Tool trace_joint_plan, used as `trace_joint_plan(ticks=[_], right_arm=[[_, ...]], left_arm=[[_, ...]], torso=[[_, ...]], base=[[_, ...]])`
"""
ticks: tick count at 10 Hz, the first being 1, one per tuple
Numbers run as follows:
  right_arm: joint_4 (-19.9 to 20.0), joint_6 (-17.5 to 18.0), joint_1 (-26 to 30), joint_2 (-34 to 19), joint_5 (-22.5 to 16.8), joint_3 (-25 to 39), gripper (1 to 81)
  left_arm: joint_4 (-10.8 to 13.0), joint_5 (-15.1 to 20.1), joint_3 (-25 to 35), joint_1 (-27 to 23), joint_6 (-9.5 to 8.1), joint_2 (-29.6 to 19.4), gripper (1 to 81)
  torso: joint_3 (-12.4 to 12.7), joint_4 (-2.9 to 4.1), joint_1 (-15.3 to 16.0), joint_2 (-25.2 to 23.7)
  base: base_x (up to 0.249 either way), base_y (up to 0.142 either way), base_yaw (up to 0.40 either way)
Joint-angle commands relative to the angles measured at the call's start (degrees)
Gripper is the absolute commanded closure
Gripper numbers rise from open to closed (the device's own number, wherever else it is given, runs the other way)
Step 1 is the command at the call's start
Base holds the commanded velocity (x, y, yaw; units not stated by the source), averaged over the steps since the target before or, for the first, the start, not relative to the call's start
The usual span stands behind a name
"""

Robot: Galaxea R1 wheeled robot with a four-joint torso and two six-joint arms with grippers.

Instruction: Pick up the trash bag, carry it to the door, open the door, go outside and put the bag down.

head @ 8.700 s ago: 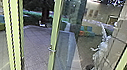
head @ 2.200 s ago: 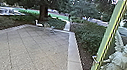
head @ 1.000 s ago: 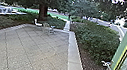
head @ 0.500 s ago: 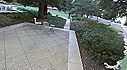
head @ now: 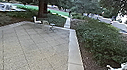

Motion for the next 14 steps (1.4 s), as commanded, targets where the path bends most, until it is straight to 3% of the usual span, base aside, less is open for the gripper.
trace_joint_plan(ticks=[1, 11, 14], right_arm=[[0.06, -0.26, 2.82, -0.04, -3.65, 0.00, 1.0], [-0.12, -0.44, 2.65, -0.12, -3.73, 0.17, 1.0], [-1.97, -0.70, 2.12, 0.58, -4.18, 0.35, 1.0]], left_arm=[[-0.51, 4.23, 0.20, -2.81, 0.11, 0.30, 81.1], [-0.51, 4.23, 0.11, -2.81, 0.20, 0.30, 81.1], [-0.51, 4.23, 0.02, -2.81, 0.20, 0.12, 81.1]], torso=[[0.00, 0.00, -0.02, -0.02], [-0.05, 0.00, -0.10, 0.00], [-0.02, 0.00, -0.10, -0.02]], base=[[0.126, 0.000, 0.000], [0.128, 0.000, 0.000], [0.134, 0.000, 0.000]])
